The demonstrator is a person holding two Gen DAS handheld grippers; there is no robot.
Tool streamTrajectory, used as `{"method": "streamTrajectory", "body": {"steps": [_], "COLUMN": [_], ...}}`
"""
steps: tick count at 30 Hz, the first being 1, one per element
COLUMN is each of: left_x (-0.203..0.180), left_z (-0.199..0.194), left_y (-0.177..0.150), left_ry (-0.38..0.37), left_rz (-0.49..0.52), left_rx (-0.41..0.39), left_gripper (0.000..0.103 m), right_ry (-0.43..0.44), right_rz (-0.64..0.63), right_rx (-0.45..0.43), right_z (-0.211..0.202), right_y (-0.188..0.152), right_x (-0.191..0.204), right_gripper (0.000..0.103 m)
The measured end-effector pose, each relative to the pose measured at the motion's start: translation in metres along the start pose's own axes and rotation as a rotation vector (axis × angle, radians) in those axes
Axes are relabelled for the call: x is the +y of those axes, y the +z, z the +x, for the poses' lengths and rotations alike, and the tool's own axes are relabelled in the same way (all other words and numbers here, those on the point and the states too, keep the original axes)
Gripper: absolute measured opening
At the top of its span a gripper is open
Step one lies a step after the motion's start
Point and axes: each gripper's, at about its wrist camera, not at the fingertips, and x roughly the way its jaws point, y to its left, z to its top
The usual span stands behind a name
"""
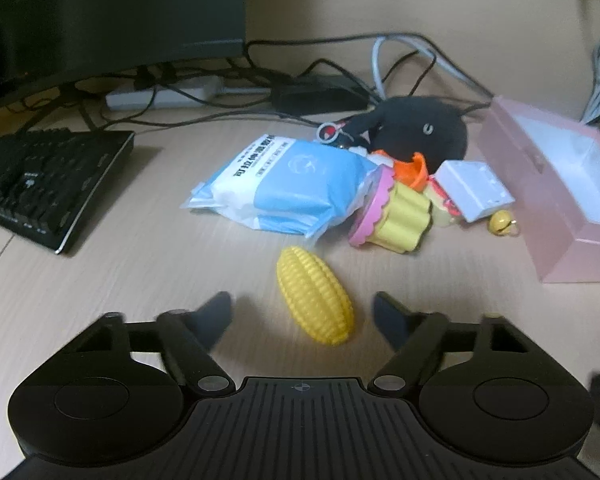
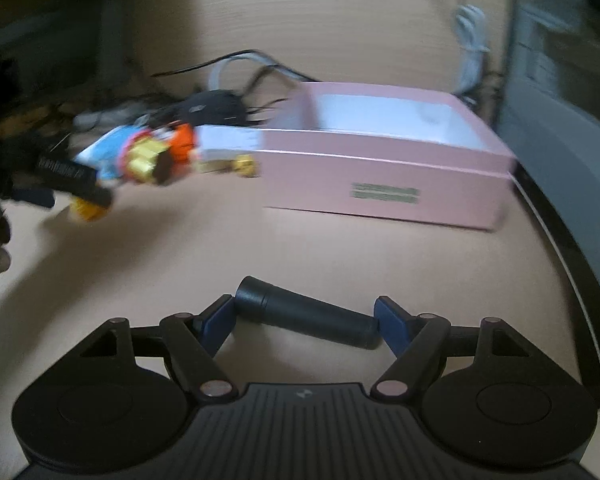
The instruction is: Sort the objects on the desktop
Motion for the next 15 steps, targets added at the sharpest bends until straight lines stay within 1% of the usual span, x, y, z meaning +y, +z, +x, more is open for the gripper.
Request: {"method": "streamTrajectory", "body": {"steps": [3, 5, 6, 7, 8, 10, 15], "left_x": [-0.004, -0.008, -0.012, -0.015, -0.018, -0.023, -0.044], "left_z": [0.004, 0.002, 0.001, -0.001, -0.003, -0.009, -0.036], "left_y": [0.002, 0.004, 0.004, 0.003, 0.002, -0.002, -0.018], "left_ry": [0.015, 0.018, 0.026, 0.040, 0.049, 0.026, -0.098], "left_rz": [0.024, 0.063, 0.090, 0.113, 0.133, 0.159, 0.258], "left_rx": [0.005, -0.003, -0.007, -0.010, -0.012, -0.010, -0.024], "left_gripper": [0.069, 0.049, 0.045, 0.038, 0.035, 0.035, 0.035], "right_ry": [0.000, -0.004, -0.002, 0.002, 0.004, 0.006, 0.015], "right_rz": [0.030, 0.021, 0.015, 0.008, 0.000, -0.013, -0.024], "right_rx": [-0.010, -0.009, -0.008, -0.007, -0.006, -0.002, -0.001], "right_z": [-0.001, 0.000, 0.000, 0.001, 0.001, 0.003, 0.004], "right_y": [-0.001, -0.001, 0.000, 0.000, 0.000, 0.001, 0.002], "right_x": [-0.007, -0.006, -0.004, -0.003, -0.002, 0.002, 0.004], "right_gripper": [0.077, 0.077, 0.077, 0.077, 0.077, 0.077, 0.077]}}
